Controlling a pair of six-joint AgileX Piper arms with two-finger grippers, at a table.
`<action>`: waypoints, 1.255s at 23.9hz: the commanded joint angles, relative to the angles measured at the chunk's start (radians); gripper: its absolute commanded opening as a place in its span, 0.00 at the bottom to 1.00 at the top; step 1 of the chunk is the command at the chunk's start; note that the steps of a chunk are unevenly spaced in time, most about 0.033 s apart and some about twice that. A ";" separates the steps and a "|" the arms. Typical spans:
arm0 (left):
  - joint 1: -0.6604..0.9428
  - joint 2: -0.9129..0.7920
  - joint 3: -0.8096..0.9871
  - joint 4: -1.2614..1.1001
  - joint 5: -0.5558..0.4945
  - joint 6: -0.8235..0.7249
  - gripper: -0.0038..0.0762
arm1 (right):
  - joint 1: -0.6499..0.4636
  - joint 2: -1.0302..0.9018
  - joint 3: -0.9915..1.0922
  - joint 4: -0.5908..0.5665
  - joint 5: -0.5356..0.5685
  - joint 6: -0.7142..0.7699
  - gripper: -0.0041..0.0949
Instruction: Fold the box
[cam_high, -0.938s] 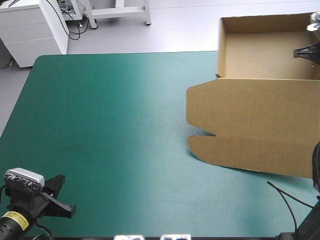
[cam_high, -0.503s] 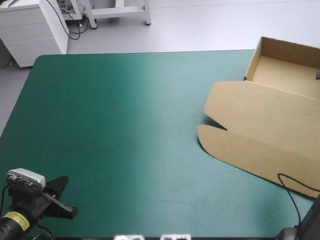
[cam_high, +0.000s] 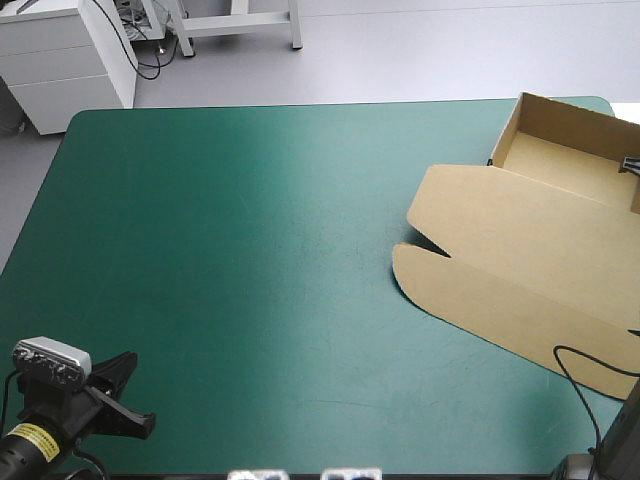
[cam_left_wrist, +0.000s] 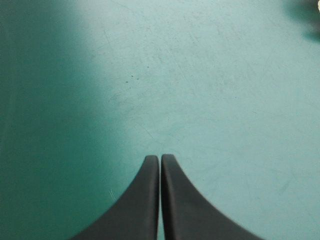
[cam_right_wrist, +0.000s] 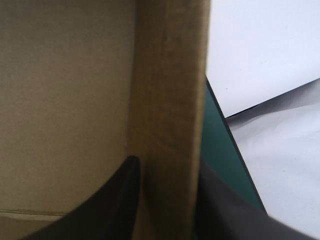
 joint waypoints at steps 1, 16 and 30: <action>-0.007 0.010 -0.024 -0.002 -0.047 -0.004 0.04 | -0.009 -0.076 -0.024 -0.007 0.001 0.001 0.65; -0.007 0.010 -0.024 -0.020 -0.043 -0.008 0.04 | 0.020 -0.554 -0.020 0.532 0.003 -0.111 0.44; -0.007 0.010 -0.024 -0.078 -0.043 -0.012 0.04 | 0.337 -1.037 0.804 0.567 -0.275 -0.472 0.03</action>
